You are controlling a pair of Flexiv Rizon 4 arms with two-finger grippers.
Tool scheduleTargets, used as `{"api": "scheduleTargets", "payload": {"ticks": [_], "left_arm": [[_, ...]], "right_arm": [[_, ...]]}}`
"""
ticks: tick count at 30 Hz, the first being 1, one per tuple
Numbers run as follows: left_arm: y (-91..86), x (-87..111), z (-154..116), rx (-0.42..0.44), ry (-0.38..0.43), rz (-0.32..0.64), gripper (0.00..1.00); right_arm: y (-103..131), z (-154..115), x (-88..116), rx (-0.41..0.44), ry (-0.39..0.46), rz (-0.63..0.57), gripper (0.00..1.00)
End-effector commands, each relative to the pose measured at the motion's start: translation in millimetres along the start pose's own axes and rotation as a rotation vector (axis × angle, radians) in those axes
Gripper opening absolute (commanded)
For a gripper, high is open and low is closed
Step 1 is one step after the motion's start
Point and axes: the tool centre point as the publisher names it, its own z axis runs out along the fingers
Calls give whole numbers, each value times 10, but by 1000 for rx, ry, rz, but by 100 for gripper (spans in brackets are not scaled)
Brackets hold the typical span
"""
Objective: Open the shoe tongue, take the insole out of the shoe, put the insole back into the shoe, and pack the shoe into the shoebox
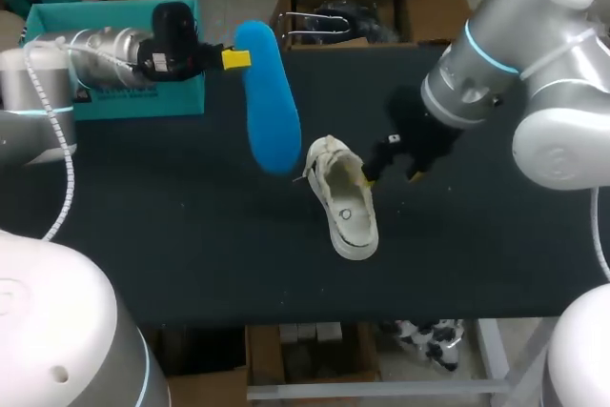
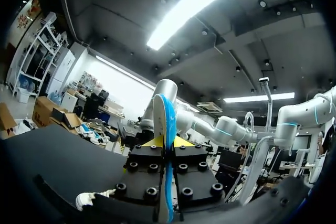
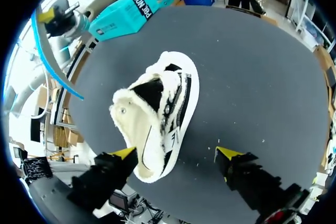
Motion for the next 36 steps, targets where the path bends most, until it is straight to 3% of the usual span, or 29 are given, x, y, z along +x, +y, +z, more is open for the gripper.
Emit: {"api": "scheduleTargets", "payload": {"ticks": [1, 10, 20, 23, 36], "left_arm": [[-30, 118, 167, -15, -156, -17, 0], [67, 234, 340, -39, -205, -58, 0], [153, 296, 458, -44, -231, -106, 0], [168, 263, 535, -72, -226, -172, 0], [168, 263, 535, -72, -226, -172, 0]], "right_arm": [[-107, -46, -108, -16, 30, -1, 100], [-194, -21, -255, -47, 110, 74, 100], [-218, -60, -224, -69, 173, 169, 100], [-216, -65, -197, -63, 167, 181, 100], [-216, -65, -197, -63, 167, 181, 100]]}}
